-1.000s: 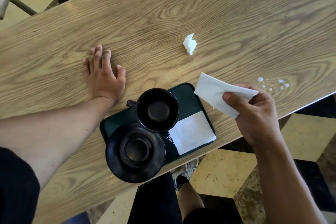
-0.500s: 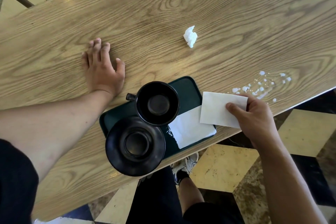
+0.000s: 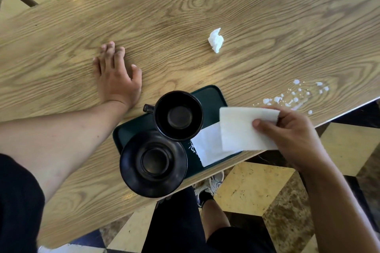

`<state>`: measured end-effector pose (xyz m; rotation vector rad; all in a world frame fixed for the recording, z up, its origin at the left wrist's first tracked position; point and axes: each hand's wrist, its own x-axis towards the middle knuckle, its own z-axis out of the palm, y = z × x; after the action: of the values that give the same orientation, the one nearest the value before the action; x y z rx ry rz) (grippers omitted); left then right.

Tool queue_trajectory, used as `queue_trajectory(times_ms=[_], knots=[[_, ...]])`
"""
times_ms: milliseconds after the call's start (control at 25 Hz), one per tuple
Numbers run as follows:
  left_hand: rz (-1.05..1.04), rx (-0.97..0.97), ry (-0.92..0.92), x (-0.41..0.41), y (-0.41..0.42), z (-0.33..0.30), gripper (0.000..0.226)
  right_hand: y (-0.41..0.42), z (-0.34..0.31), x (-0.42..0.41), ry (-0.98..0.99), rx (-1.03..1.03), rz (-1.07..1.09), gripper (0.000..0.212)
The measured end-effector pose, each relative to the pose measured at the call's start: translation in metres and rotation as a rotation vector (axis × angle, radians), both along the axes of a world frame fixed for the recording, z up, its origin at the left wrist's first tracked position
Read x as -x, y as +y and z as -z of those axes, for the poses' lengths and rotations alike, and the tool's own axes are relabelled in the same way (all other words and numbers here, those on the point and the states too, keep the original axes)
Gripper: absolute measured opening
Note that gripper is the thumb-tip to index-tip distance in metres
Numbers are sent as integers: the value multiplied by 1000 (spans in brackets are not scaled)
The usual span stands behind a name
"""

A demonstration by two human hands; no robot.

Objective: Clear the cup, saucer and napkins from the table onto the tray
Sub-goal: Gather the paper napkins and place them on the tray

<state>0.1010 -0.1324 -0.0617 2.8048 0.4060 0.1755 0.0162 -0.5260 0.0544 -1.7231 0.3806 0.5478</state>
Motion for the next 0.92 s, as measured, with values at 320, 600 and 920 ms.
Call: queue_trajectory(times_ms=[320,600,920], knots=[[-8,-5,-4,0,-1,-1,58,42,18,17,72,180,-302,17],[-6,-4,-22,0,0,1,57,58,21,14,74,241,-332,15],[-12,3,-15,0,-1,-2,57,51,9,14,-41,363,-364,21]])
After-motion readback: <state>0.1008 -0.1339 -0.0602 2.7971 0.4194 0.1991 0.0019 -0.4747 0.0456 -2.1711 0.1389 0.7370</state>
